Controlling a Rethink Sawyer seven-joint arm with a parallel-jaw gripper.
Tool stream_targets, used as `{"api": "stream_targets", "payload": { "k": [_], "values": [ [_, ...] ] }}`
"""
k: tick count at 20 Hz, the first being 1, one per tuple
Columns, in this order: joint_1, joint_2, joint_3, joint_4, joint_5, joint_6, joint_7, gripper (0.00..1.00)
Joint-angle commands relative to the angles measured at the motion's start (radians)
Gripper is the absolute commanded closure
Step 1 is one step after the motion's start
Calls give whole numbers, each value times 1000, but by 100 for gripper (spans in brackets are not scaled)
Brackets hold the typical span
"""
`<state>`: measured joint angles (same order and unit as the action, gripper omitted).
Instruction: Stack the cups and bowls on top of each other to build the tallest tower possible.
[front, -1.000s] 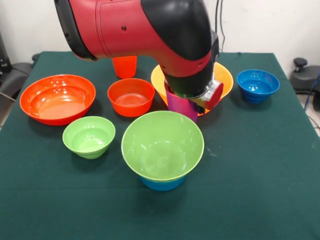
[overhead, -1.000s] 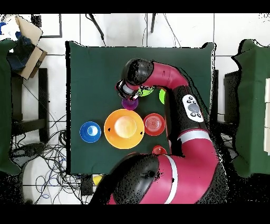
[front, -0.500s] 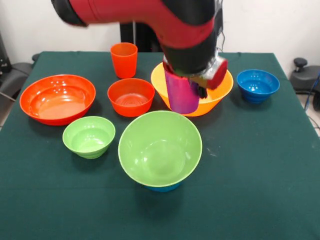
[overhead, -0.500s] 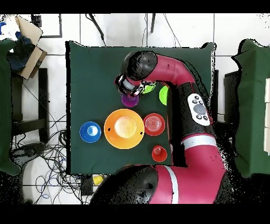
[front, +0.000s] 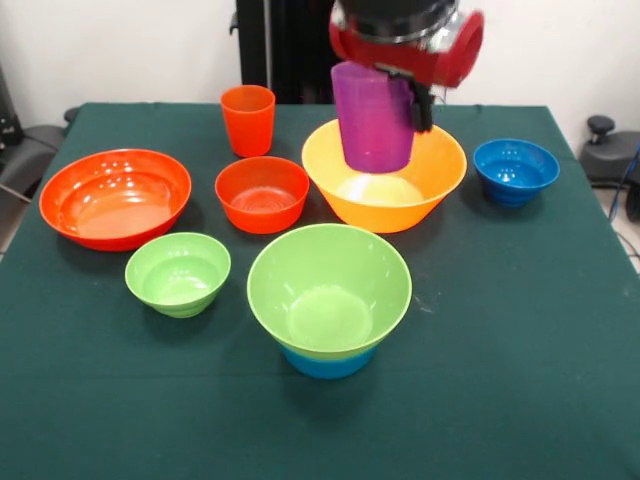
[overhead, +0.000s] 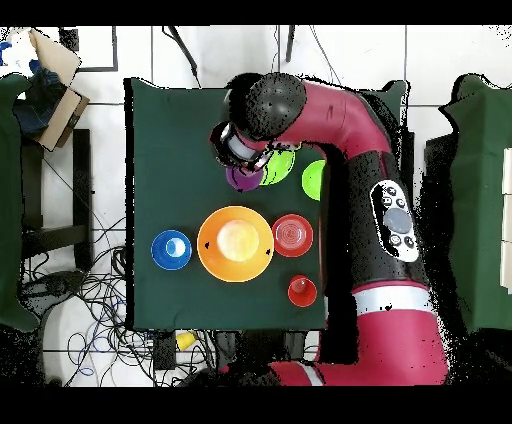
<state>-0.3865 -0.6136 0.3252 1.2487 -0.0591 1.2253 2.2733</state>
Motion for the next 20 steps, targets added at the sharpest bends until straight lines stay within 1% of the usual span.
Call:
{"api": "stream_targets", "payload": {
  "k": [1,3,6,7,10,15,20],
  "values": [
    [33,-26,26,103,6,48,-20,100],
    [33,-3,25,66,-3,58,-24,100],
    [31,24,23,40,-13,36,-27,100],
    [36,34,16,27,-27,25,-27,100],
    [45,42,-1,29,-57,-28,-21,100],
    [60,112,-20,-13,-106,-109,-15,100],
    [68,162,-35,-47,-142,-149,-4,100]
  ]
}}
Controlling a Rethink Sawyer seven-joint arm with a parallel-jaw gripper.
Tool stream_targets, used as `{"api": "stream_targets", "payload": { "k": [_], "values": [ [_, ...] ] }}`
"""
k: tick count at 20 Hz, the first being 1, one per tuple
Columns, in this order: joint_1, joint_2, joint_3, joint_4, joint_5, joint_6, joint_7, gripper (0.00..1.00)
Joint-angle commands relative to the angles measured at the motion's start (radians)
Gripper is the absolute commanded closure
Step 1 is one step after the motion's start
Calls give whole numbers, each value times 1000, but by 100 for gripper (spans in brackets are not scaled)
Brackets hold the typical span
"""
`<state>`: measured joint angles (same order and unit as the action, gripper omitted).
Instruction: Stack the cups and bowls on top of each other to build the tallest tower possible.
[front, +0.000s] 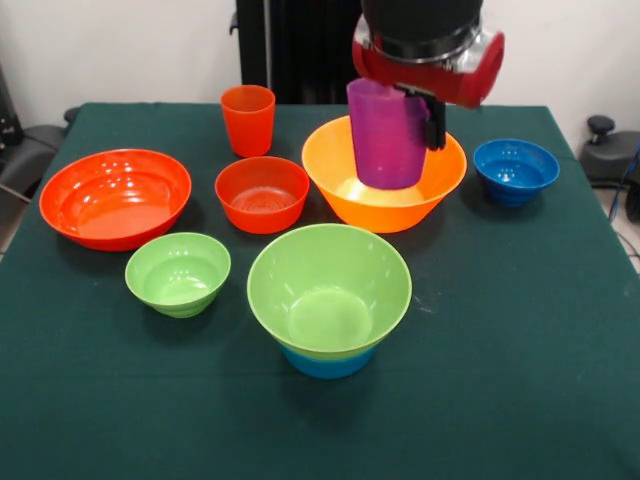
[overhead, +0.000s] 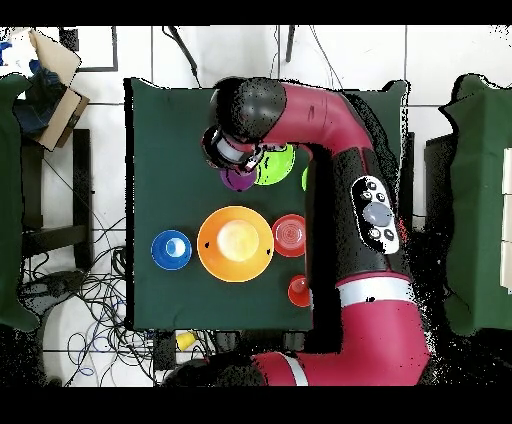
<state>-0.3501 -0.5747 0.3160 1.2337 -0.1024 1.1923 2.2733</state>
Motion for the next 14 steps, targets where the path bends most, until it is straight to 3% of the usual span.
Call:
{"api": "stream_targets", "payload": {
  "k": [1,6,14],
  "values": [
    [31,132,-28,-39,-105,-123,-4,100],
    [26,151,-26,-69,-112,-121,-11,100],
    [25,113,-22,-80,-97,-78,-21,100]
  ]
}}
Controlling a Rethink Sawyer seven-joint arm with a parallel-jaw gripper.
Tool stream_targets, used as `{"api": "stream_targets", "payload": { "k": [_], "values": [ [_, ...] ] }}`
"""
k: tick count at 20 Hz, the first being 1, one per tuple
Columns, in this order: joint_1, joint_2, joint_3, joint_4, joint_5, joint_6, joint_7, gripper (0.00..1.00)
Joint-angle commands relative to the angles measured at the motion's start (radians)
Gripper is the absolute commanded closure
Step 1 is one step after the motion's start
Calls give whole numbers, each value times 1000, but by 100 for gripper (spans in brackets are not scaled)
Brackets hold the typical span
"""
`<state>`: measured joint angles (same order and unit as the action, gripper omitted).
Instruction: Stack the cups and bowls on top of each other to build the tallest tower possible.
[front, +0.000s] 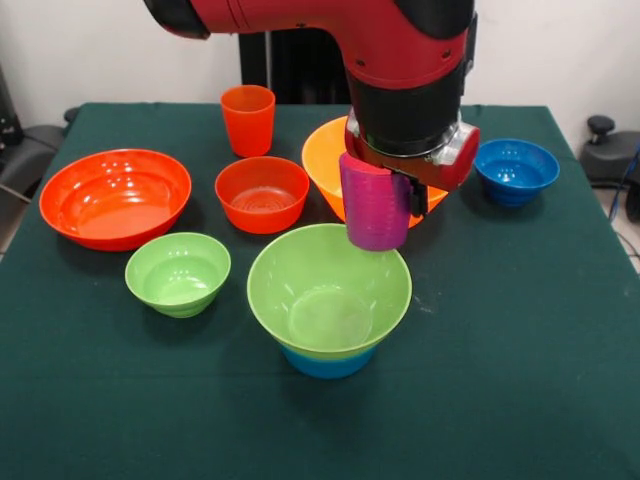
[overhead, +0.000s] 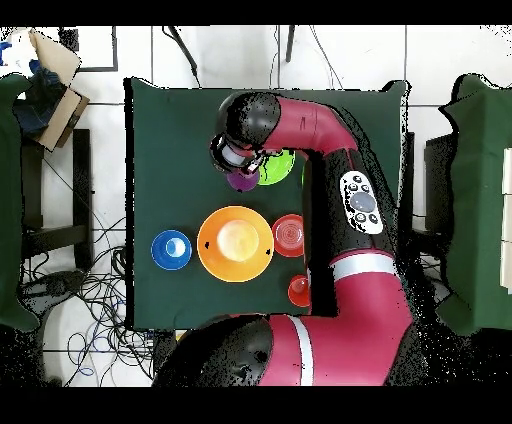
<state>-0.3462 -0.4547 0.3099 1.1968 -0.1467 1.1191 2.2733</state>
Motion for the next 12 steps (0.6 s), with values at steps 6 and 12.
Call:
{"api": "stream_targets", "payload": {
  "k": [6,12],
  "values": [
    [17,-24,-20,-11,-61,-38,-25,100],
    [18,-6,-28,-12,-78,-80,-19,100]
  ]
}}
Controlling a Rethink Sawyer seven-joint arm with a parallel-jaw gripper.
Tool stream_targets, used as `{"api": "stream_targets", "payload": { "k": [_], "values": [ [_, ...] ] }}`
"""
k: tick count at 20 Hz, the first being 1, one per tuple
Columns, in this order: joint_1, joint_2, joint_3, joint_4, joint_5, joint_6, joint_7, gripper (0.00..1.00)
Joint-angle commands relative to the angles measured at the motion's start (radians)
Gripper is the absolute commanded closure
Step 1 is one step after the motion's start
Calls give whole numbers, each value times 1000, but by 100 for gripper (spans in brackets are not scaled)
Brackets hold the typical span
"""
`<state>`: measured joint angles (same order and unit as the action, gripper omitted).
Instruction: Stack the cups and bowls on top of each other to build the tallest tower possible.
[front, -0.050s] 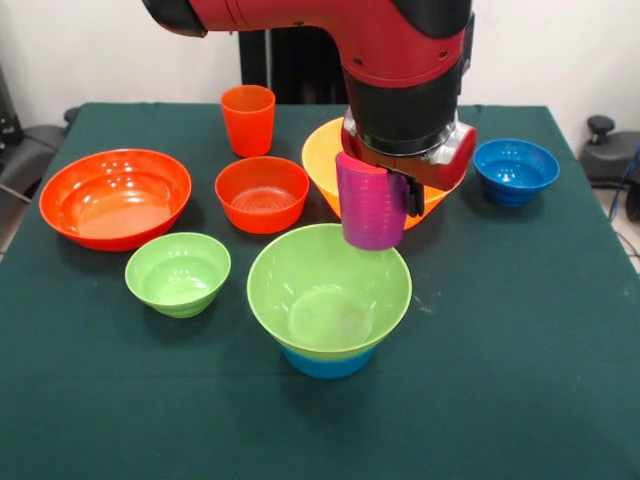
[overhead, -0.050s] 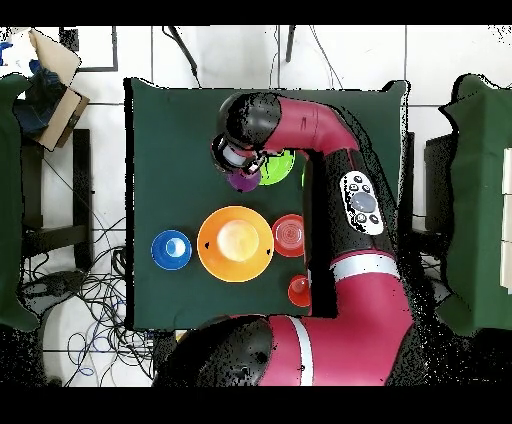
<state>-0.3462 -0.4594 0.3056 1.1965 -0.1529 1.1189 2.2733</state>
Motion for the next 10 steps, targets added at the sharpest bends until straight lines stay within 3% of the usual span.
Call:
{"api": "stream_targets", "payload": {
  "k": [1,10],
  "values": [
    [19,6,-27,-17,-78,-89,-17,100],
    [12,75,-37,-4,-139,-242,-12,100]
  ]
}}
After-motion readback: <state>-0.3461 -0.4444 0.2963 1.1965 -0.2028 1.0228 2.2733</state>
